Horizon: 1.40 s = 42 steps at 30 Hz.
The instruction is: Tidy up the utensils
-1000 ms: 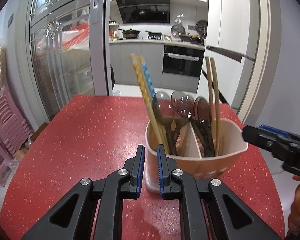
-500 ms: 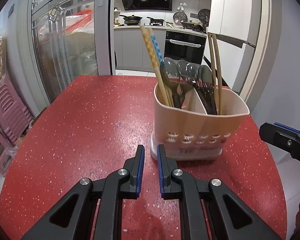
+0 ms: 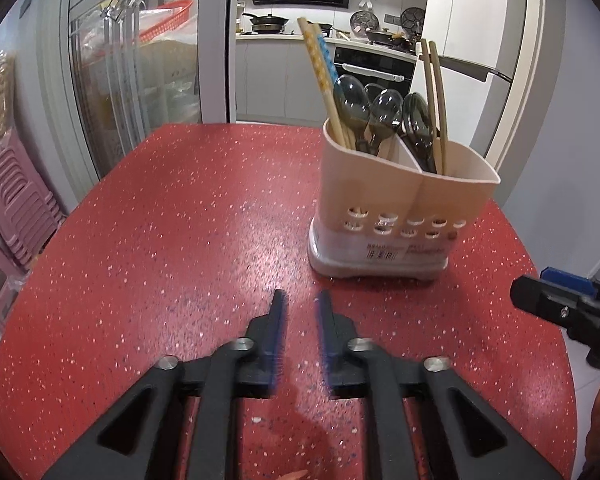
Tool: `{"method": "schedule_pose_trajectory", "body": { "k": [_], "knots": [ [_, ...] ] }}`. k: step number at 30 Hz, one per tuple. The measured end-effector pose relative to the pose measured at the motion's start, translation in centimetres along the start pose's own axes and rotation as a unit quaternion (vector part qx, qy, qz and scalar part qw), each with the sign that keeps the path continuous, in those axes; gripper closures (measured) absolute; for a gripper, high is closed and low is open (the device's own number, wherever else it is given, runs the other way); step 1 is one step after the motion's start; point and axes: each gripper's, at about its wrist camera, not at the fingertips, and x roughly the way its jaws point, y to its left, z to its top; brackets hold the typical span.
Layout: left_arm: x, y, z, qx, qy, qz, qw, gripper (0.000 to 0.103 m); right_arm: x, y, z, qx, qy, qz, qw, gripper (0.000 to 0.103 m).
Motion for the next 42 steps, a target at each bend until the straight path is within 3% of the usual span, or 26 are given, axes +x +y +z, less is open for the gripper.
{"method": "schedule_pose_trajectory", "body": {
  "k": [1,8,10,19,25,37,42],
  "knots": [
    [-0.1,0.1,-0.1,-0.004,0.001,0.007,1.0,0.0,0.1,0.0,-0.3,0.001,0.004,-0.002,1.0,0.017],
    [-0.7,0.3,-1.3,0.003,-0.013,0.023,0.9997,0.0,0.3,0.1,-1.9,0.008,0.005,-0.026,1.0,0.014],
    [-0.8,0.4,-1.4,0.001,-0.01,0.025,0.9996,0.0,0.1,0.1,-2.3,0.013,-0.004,-0.029,0.999,0.0],
    [-1.2,0.8,-2.3,-0.006,-0.007,0.027,0.9996,0.0,-1.9,0.7,-3.4,0.004,-0.065,-0.073,0.995,0.0],
    [-1.8,0.9,-2.7,-0.01,-0.021,0.028,0.9993,0.0,-3.5,0.8,-3.9,-0.001,-0.1,-0.08,0.992,0.0],
    [-5.2,0.6,-2.8,-0.003,-0.117,0.031,0.9926,0.0,-5.1,1.8,-4.5,-0.021,-0.157,-0.116,0.981,0.0],
    [-5.3,0.1,-2.6,0.011,-0.131,0.036,0.9907,0.0,-5.3,2.3,-4.6,-0.025,-0.171,-0.122,0.977,0.0]
  ]
}}
